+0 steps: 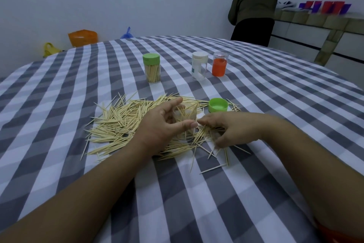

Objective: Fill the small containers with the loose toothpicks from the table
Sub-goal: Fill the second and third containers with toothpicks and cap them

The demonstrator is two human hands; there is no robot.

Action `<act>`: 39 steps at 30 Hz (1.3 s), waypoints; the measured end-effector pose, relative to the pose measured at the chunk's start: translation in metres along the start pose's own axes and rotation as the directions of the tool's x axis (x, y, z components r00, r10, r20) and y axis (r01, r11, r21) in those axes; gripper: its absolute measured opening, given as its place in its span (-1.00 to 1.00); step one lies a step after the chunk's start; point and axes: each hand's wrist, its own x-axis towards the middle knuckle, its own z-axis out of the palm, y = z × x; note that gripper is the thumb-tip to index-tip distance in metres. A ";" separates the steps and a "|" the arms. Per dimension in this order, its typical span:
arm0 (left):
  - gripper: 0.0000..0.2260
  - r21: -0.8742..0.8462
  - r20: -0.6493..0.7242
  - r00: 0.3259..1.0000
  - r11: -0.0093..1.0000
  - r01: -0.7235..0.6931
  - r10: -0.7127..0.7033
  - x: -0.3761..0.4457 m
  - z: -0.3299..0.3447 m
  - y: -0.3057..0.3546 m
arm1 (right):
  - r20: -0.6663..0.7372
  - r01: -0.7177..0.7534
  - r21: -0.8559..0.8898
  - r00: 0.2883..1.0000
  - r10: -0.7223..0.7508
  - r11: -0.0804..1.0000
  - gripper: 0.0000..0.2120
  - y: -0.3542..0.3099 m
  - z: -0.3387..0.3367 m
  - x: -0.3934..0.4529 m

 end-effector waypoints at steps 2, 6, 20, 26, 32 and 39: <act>-0.22 -0.004 0.000 1.000 1.000 -0.002 0.002 0.000 0.001 0.001 | -0.040 0.000 -0.046 0.999 -0.002 0.999 -0.30 0.000 0.002 0.002; -0.23 -0.004 -0.001 1.000 1.000 -0.011 0.011 0.000 0.002 0.001 | -0.160 0.009 -0.075 0.987 -0.021 0.997 -0.45 -0.003 0.005 0.005; -0.24 -0.007 -0.004 1.000 1.000 -0.022 0.022 0.000 0.000 0.001 | -0.020 0.047 -0.143 0.999 -0.050 0.989 -0.27 -0.007 0.008 0.000; -0.24 -0.001 -0.024 1.000 1.000 -0.015 0.015 0.000 0.000 0.001 | -0.234 0.024 -0.421 0.963 -0.134 0.907 -0.65 -0.004 0.008 0.009; -0.29 0.005 -0.032 0.999 1.000 -0.009 0.010 0.000 0.000 0.001 | -0.246 -0.032 -0.161 0.969 -0.009 0.986 -0.56 -0.001 0.002 0.001; -0.24 0.000 -0.022 1.000 1.000 -0.002 0.002 0.000 -0.001 0.001 | -0.166 -0.141 -0.258 0.981 0.100 0.956 -0.40 0.005 0.003 0.003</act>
